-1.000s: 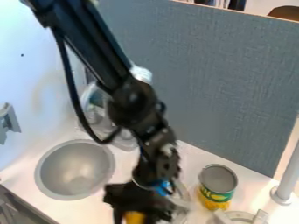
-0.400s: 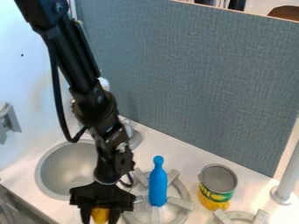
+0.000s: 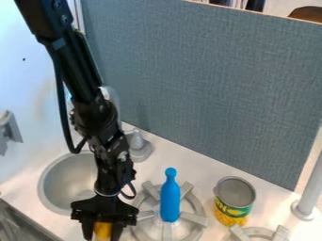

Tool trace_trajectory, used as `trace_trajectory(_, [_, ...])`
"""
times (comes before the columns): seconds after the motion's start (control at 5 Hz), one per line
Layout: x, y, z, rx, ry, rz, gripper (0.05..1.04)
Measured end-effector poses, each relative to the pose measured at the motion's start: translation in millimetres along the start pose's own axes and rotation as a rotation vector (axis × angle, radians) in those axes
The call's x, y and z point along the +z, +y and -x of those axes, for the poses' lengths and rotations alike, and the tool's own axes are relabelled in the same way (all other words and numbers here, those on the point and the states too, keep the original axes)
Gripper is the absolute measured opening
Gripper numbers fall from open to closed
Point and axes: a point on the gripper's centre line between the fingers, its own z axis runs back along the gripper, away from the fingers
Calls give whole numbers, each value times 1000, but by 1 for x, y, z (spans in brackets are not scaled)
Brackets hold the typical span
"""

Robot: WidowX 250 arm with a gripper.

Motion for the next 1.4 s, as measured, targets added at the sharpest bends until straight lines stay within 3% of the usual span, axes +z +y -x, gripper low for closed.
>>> trace_trajectory(0.4, [0,7,-7,27,25,-4,695])
trace_trajectory(0.6, [5,8,-2,36,18,22,970])
trace_trajectory(1.0, [56,-6,1,20,-136,97,1001])
trace_trajectory(1.2, [69,-33,11,-50,-189,115,1001])
trace_trajectory(1.4, [95,-51,15,-114,-225,168,1001])
